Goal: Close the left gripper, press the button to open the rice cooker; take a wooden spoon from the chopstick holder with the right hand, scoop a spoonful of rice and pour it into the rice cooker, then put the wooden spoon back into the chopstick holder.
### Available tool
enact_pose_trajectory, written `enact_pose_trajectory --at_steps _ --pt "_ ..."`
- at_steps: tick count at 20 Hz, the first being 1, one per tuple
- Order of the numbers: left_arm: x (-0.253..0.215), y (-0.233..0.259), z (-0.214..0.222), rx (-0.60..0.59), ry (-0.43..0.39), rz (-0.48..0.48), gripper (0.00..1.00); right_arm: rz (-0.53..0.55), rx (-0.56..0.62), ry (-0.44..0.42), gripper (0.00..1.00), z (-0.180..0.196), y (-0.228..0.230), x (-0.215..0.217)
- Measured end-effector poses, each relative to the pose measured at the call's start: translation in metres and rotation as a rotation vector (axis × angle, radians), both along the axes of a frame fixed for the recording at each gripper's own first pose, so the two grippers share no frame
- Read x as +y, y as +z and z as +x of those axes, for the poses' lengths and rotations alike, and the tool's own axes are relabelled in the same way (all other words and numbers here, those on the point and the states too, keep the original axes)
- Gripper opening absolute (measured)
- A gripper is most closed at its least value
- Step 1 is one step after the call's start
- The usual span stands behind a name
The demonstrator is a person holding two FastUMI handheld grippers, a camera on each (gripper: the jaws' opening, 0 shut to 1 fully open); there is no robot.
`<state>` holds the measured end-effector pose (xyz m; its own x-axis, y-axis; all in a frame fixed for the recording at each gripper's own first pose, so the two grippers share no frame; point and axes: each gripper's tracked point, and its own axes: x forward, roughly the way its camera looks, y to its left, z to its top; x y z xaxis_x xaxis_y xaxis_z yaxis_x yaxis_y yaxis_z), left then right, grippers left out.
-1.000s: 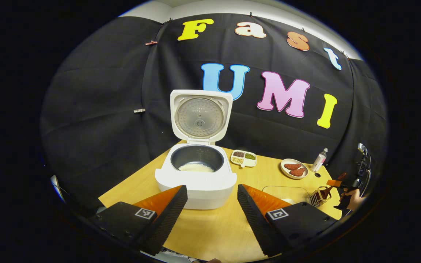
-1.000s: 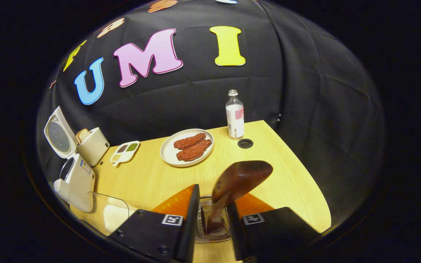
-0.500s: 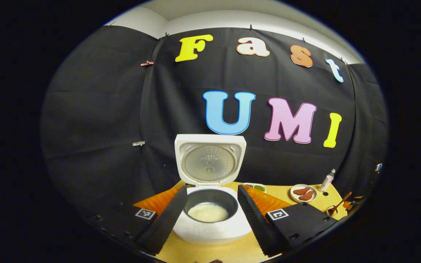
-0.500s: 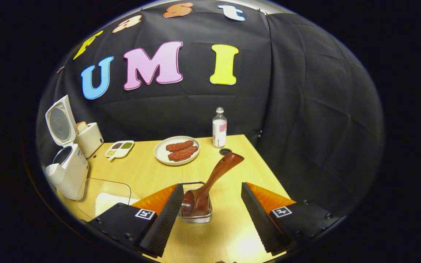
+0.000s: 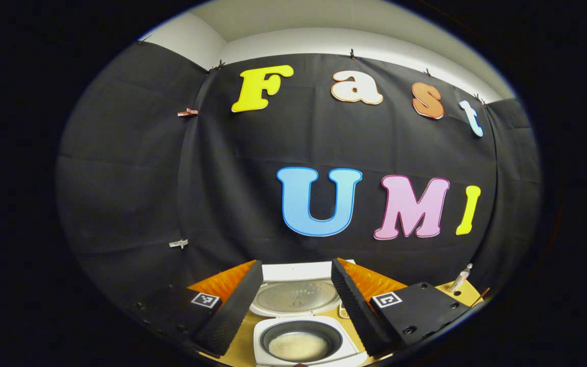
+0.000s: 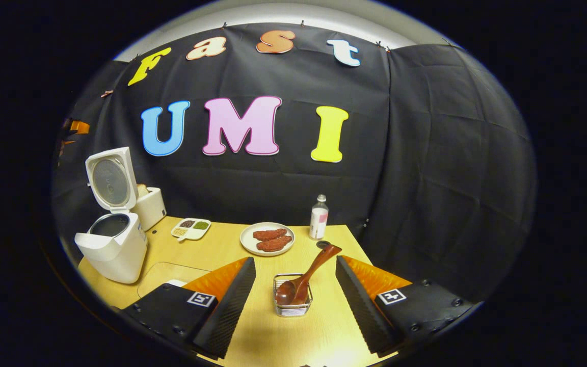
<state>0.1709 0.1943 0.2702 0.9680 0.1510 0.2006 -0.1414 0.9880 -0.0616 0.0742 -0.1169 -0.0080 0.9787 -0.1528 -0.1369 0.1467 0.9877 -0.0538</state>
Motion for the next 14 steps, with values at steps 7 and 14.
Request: enact_pose_trajectory --at_steps 7,14 --pt "0.034 0.002 0.104 0.071 0.007 0.035 0.9 -0.018 -0.048 0.01 1.0 -0.029 0.027 0.041" --pt "0.016 -0.03 0.178 0.156 -0.067 0.064 0.89 -0.002 -0.031 0.045 1.0 -0.044 0.023 0.082"
